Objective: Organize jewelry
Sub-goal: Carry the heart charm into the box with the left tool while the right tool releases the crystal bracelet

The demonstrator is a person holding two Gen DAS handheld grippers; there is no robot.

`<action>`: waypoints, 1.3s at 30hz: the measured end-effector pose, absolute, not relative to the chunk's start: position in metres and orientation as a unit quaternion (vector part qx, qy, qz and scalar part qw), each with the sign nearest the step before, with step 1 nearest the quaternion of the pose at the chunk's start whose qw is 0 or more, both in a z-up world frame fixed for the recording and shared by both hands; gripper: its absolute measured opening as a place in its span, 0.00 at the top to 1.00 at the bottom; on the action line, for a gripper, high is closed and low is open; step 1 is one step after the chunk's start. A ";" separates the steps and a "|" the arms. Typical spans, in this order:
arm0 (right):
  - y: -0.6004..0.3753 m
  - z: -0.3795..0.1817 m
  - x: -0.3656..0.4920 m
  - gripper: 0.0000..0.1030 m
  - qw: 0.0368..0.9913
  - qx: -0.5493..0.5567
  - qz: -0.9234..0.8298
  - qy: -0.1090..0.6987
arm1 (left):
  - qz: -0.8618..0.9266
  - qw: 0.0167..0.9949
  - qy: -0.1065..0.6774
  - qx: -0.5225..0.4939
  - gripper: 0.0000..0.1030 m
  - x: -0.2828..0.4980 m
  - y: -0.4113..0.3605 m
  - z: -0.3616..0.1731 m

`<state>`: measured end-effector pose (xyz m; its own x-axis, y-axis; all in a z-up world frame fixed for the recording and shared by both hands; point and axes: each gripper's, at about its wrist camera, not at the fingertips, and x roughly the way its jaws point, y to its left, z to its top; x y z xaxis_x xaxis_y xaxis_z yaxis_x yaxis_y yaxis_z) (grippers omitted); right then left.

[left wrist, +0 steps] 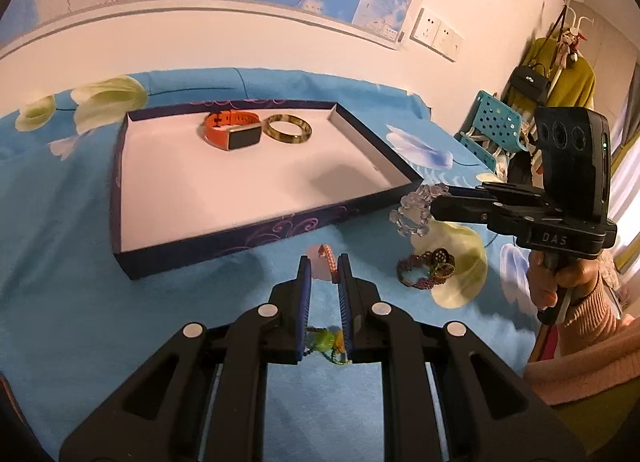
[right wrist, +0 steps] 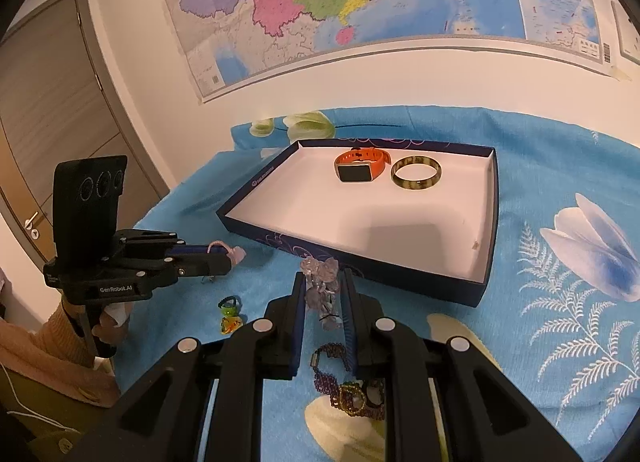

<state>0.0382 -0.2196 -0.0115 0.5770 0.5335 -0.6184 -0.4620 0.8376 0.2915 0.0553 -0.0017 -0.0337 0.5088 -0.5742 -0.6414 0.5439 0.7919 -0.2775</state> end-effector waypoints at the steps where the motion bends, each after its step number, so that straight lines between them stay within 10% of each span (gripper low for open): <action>1: -0.220 -0.011 0.038 0.85 0.887 0.049 0.280 0.363 | -0.321 0.870 0.374 -0.019 0.87 0.055 -0.001 -0.032; 39: -0.213 0.005 0.128 0.85 0.898 0.053 0.262 0.348 | -0.253 0.904 0.342 0.032 0.87 0.136 -0.009 -0.002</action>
<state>0.1277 -0.2134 0.0052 0.6201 0.5077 -0.5981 -0.4338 0.8571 0.2778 0.1357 -0.0089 -0.0019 0.6375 -0.4359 -0.6352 0.4796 0.8698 -0.1157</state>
